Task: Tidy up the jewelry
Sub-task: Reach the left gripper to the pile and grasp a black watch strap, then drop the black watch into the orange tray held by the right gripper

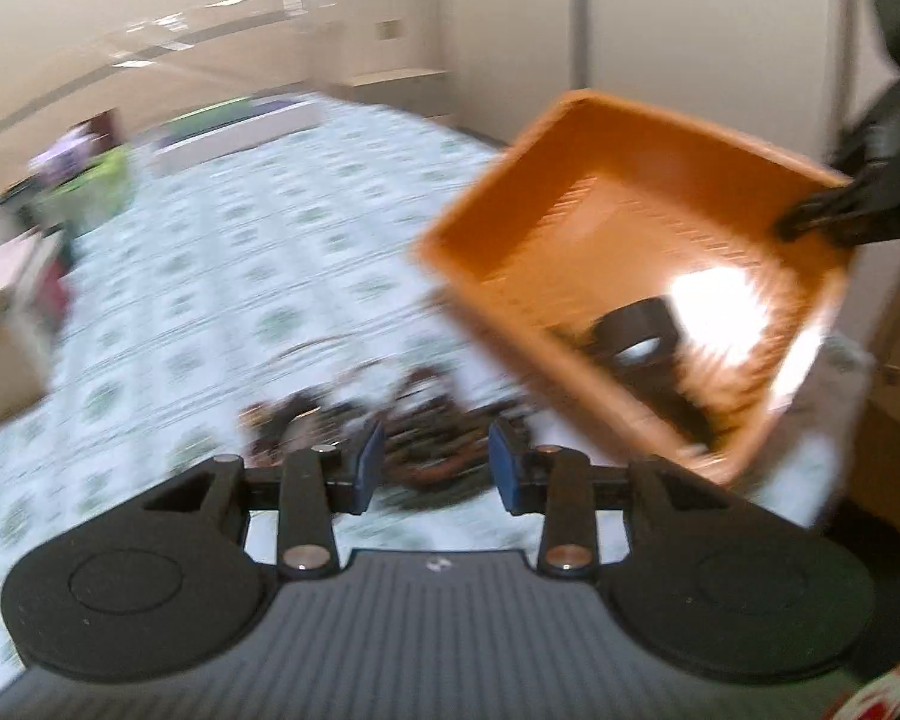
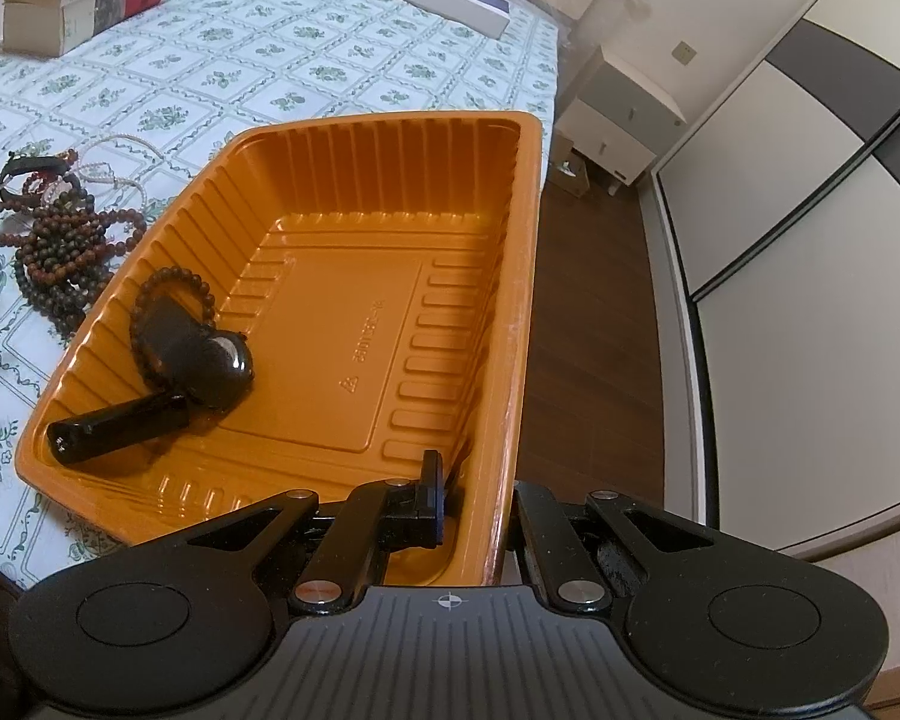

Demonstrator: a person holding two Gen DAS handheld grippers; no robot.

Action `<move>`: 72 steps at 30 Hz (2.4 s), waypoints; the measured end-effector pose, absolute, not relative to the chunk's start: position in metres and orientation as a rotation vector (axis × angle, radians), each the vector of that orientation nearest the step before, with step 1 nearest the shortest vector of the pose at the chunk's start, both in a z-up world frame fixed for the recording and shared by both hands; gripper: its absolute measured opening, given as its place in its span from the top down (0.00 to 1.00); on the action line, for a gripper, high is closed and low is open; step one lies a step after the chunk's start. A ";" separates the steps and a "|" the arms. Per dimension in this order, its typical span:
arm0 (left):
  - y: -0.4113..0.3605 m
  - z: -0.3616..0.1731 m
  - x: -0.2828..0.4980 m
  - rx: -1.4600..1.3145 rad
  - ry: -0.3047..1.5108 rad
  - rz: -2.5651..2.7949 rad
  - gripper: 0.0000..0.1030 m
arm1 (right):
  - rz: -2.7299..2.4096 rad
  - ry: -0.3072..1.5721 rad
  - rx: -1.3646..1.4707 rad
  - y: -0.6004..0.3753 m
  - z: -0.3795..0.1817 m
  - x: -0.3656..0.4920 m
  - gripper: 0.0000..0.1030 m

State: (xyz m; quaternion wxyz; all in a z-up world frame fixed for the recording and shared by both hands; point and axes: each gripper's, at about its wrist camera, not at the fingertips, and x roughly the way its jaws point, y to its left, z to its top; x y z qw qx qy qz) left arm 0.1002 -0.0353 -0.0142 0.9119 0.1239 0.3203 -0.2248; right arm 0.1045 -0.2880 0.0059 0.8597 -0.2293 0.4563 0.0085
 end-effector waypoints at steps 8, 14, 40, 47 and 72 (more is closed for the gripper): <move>0.015 -0.021 0.128 0.197 0.674 -0.307 0.66 | 0.018 0.958 -0.482 -0.288 0.006 0.104 0.96; 0.008 -0.027 0.151 0.203 0.683 -0.327 0.66 | 0.018 0.958 -0.482 -0.288 0.006 0.104 0.95; 0.017 -0.024 0.167 0.278 0.687 -0.266 0.87 | 0.018 0.958 -0.479 -0.291 0.004 0.103 0.95; 0.031 -0.004 0.162 0.257 0.668 -0.240 0.87 | 0.018 0.958 -0.478 -0.291 0.004 0.103 0.95; -0.095 0.041 0.146 0.184 0.576 -0.574 0.87 | 0.013 0.973 -0.450 -0.294 0.004 0.102 0.95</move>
